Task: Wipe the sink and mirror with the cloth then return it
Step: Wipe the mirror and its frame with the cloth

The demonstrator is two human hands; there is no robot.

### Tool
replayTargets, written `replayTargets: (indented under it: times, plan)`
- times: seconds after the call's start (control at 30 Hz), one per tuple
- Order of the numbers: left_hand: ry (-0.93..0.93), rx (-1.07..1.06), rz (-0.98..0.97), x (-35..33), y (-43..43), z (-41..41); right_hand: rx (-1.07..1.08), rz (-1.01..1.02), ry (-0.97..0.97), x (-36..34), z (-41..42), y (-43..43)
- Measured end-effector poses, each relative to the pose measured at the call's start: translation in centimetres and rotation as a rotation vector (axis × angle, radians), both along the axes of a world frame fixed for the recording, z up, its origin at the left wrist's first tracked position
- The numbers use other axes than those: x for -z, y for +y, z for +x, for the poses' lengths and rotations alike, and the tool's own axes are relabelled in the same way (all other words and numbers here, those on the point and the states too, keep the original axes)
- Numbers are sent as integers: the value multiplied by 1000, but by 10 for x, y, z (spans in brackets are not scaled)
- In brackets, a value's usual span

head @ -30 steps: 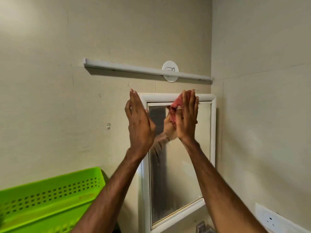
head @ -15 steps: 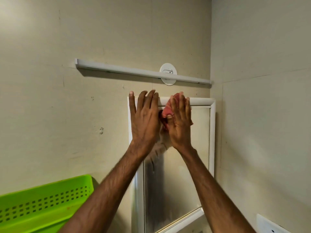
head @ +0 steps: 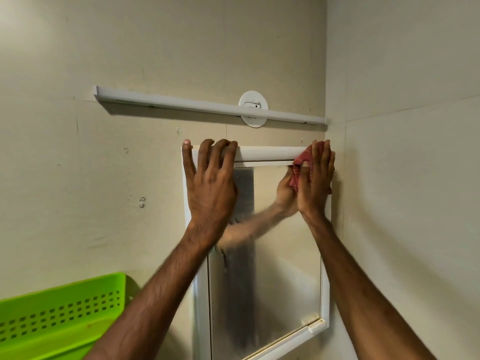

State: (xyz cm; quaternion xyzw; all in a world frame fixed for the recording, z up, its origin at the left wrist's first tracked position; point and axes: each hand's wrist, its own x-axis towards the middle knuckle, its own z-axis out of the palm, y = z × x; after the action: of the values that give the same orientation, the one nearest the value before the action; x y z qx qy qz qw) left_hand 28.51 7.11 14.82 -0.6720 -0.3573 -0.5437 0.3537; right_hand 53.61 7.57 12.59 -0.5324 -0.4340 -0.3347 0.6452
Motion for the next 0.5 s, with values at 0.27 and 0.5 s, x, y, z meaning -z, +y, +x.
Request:
replayTargets:
  times: [0.27,0.5]
  plan:
    - [-24,1,19,3,1,11,42,20,-341,9,-4,7]
    - [-52,11,41,3,1,12,44,-30,-38,11,69,-6]
